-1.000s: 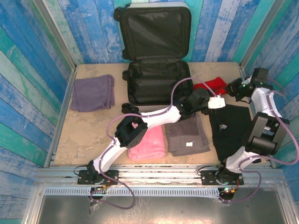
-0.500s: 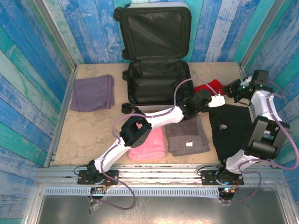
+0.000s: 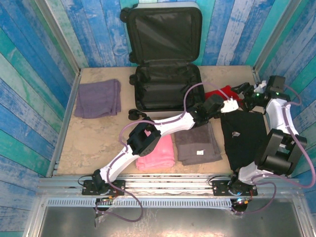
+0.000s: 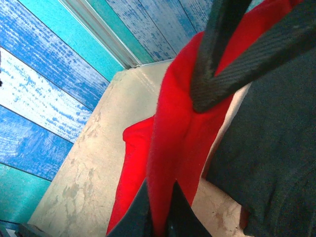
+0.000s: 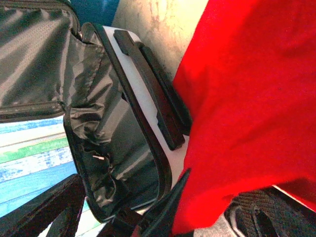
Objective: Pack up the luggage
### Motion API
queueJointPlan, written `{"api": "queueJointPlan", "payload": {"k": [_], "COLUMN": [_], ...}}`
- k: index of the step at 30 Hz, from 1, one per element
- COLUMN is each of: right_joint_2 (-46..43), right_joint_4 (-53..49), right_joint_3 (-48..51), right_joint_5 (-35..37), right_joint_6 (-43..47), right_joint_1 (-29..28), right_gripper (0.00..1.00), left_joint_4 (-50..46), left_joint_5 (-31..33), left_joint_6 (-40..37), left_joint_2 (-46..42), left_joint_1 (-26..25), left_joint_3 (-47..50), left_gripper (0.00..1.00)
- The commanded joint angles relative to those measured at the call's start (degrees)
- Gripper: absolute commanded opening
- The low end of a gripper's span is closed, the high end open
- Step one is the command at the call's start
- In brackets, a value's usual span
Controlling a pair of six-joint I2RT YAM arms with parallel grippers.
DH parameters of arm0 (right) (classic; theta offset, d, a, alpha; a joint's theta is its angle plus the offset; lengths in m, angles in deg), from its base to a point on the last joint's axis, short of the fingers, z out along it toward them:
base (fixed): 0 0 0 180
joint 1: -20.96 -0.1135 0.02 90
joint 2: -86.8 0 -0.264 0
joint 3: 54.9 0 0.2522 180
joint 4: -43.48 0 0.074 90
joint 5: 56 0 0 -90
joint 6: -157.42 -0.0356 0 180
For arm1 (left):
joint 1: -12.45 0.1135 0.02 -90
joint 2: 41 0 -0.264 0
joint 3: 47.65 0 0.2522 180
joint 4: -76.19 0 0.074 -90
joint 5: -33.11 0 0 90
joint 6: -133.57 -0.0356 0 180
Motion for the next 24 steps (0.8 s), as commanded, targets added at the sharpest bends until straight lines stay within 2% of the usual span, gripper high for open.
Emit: {"api": "queueJointPlan", "payload": {"k": [1,11,18,24], "right_joint_2": [-1.0,-7.1,-4.5,-2.1], "right_joint_4": [-3.3,-5.5,5.5,8.5], "right_joint_3": [1.9,7.9,12.9,13.4], "right_joint_5": [-0.1,0.9,-1.7,-0.6], "right_joint_6": [1.5,0.1,-8.6,-12.4], "right_joint_1": [0.1,1.7,2.8,2.3], "right_gripper": [0.84,0.89,0.9,0.9], "left_joint_4": [3.6,5.2,7.8,7.7], "left_joint_5": [0.2,1.6,0.6,0.5], "left_joint_6": [1.4,2.7,1.8,2.5], "left_joint_2": [2.4,2.0,0.6,0.5], "left_joint_1": [-0.3,-0.6,-1.4,-1.4], "left_joint_3": [0.3,0.7,3.0,2.6], "left_gripper": [0.0,0.0,0.0,0.0]}}
